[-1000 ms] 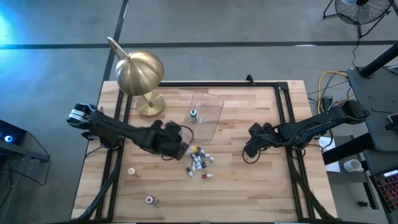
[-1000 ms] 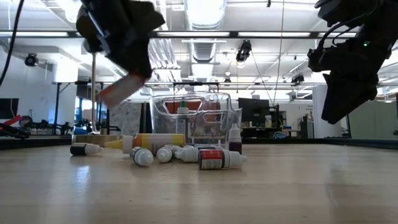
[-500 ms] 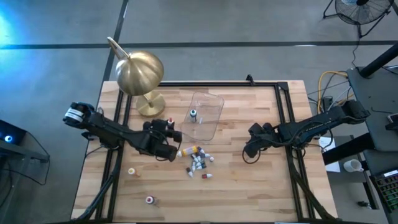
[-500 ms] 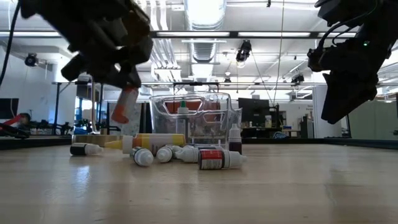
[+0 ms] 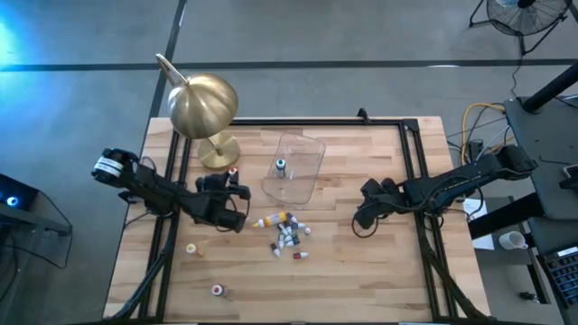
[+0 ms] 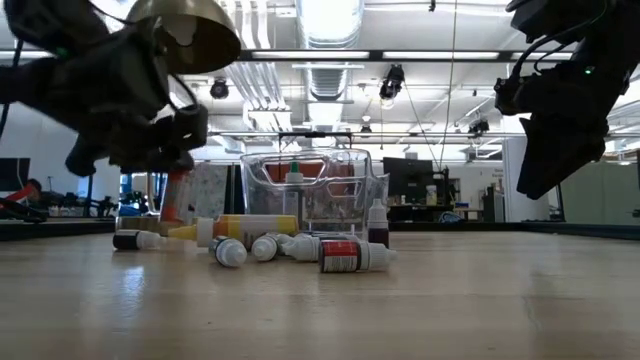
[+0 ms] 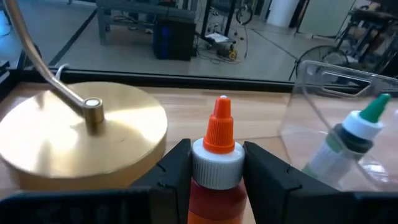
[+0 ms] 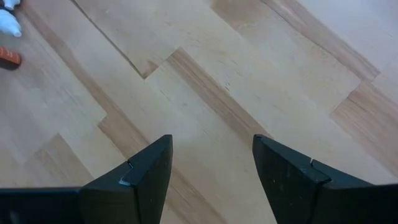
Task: Pick & Place food coloring
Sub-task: Move the large orange food coloring bottle to the middle left of the table
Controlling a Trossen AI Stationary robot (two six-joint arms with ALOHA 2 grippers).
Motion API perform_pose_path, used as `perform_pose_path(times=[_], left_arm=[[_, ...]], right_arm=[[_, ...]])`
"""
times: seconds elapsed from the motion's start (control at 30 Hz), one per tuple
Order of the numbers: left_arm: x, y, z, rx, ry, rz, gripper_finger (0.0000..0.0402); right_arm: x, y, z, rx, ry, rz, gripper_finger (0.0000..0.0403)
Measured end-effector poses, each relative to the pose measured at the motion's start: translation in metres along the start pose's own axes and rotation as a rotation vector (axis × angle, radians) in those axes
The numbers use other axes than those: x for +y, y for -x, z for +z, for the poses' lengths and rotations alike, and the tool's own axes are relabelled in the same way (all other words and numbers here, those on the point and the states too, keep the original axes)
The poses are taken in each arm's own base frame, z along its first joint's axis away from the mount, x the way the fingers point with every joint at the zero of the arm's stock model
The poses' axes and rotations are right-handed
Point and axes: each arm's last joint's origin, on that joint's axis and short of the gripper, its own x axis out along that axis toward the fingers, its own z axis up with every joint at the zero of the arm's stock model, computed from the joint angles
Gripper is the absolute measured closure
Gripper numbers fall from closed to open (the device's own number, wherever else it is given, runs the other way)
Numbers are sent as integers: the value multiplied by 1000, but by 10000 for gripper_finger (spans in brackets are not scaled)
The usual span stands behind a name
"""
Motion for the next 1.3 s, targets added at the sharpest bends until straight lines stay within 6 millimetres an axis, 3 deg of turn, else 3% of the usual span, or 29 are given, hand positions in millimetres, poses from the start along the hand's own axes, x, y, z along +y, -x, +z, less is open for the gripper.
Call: perform_pose_path(times=[0.47,0.7,0.9,1.3], left_arm=[[18,-4,-12,3,-62,-1,302],[8,-1,-9,60,-45,-17,299],[-4,2,-6,131,-75,-37,270],[-5,7,4,217,-71,-45,257]], right_arm=[[0,0,0,2,21,1,188],[0,0,0,2,21,1,188],[0,0,0,2,21,1,188],[0,0,0,-6,21,-4,188]])
